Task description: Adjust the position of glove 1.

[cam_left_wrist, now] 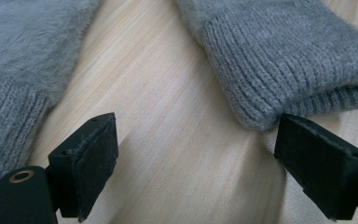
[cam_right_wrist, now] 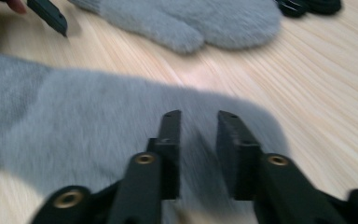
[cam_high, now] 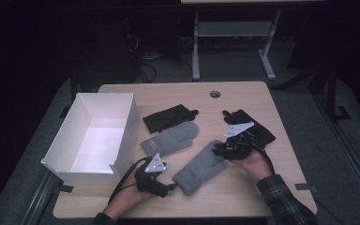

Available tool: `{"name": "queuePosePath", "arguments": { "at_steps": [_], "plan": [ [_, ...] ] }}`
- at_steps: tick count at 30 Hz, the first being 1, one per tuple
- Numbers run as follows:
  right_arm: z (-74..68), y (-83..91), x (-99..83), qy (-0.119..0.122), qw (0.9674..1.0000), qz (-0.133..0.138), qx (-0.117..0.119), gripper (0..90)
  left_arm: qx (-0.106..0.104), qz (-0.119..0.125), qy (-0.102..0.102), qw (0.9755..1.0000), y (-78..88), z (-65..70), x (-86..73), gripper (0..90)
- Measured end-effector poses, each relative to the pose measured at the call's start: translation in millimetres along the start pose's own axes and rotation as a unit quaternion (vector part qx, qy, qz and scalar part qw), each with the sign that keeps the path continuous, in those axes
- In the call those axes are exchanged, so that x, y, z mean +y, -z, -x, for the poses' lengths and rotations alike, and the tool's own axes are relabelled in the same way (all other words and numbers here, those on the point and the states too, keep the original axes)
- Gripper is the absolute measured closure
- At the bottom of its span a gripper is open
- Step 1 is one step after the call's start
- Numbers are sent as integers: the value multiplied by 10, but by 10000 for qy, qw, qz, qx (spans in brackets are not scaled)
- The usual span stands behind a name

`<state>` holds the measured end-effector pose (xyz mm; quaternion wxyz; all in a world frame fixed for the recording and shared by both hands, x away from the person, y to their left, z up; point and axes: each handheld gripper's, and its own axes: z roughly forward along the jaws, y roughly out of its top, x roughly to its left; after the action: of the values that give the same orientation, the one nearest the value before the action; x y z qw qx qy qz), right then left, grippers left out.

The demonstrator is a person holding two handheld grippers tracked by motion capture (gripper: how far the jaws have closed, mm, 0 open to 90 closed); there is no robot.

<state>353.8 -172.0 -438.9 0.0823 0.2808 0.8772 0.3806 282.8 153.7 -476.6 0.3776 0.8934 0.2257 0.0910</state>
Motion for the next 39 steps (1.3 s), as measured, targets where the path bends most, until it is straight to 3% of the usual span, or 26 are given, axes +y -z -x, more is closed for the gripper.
{"name": "queuePosePath", "arguments": {
  "at_steps": [4,5,12,15,18,25,35,39],
  "plan": [
    [12,131,-119,-110,9999,45,-75,602,0,1,1,10000,-1,1,0,127],
    [34,216,-220,-191,9998,61,-89,546,0,0,0,10000,-1,0,0,127],
    [97,416,-638,-432,9983,-71,-374,405,8,6,1,10000,-2,0,0,127],
    [109,484,-777,-488,9974,88,-521,321,12,11,-22,10000,-3,-4,1,127],
    [104,500,-885,-709,9953,155,-645,273,12,13,-25,10000,-4,-4,2,127],
    [84,449,-961,-732,9931,100,-911,198,13,15,-34,10000,-4,-5,1,127],
    [83,412,-997,-633,9940,124,-885,133,1,-38,-69,10000,4,-14,10,129],
    [80,413,-997,-615,9942,112,-873,131,-65,-169,95,9998,39,-14,43,129]
  ]
}}
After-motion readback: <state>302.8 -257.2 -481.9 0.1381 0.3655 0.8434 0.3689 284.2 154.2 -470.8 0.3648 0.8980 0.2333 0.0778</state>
